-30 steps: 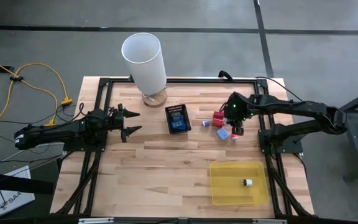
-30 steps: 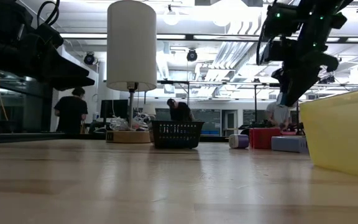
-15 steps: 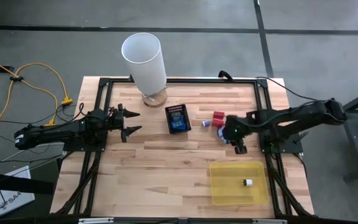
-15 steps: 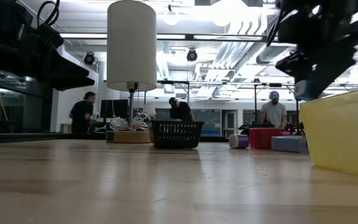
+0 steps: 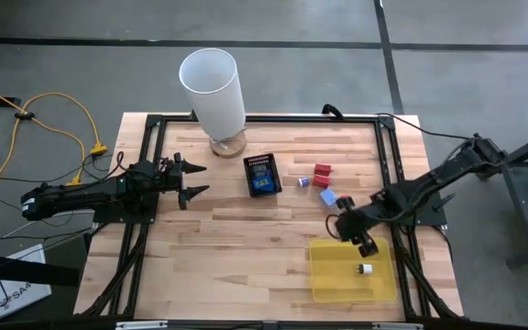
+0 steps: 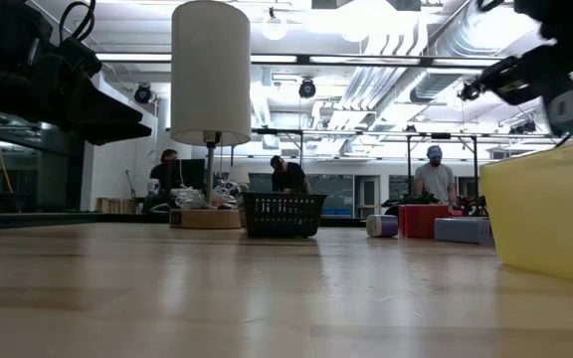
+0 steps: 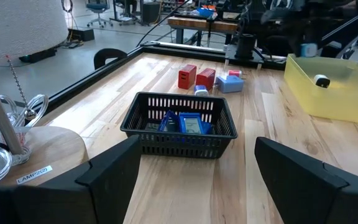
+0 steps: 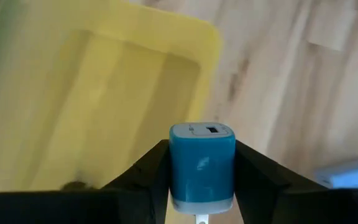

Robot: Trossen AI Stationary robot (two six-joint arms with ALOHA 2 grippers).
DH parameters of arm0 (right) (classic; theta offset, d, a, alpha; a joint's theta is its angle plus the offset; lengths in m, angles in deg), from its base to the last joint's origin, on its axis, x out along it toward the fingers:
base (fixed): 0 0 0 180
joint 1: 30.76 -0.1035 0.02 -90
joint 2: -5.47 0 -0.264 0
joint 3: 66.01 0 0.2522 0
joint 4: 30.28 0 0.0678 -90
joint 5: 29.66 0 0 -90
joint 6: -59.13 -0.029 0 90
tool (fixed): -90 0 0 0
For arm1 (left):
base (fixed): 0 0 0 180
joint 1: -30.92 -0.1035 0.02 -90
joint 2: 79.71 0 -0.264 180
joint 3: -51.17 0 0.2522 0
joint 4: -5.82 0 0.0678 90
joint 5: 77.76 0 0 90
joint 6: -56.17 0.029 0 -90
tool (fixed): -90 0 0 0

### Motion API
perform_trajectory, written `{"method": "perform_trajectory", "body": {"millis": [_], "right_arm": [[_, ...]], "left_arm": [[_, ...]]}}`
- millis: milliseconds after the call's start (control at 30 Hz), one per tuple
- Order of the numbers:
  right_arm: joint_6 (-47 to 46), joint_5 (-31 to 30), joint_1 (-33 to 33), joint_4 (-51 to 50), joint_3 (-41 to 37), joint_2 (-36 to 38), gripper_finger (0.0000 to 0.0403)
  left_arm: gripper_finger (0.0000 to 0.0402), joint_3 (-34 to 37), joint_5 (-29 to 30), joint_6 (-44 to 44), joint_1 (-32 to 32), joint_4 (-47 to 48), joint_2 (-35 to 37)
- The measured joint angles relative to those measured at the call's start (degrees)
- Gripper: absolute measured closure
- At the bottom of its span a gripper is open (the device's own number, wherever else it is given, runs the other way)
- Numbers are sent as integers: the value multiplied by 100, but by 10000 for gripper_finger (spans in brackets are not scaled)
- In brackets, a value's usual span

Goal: Pick & Place Office items
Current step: Put the small blue charger adapter into the yellow bin

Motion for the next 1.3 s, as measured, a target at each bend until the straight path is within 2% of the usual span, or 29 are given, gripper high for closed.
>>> {"method": "perform_trajectory", "body": {"millis": [333, 533, 667, 1300], "right_arm": [[-678, -236, -1039, 206, 0, 0, 270], [-884, -298, -1450, 420, 0, 0, 270], [-953, -586, -1666, 423, 0, -167, 270], [-948, -541, -1776, 611, 0, -1764, 270]], "left_arm": [[94, 0, 0, 0, 2, -1, -1], [94, 0, -1, 0, 0, 1, 1], [94, 0, -1, 0, 1, 0, 0], [94, 0, -2, 0, 1, 1, 1]]}}
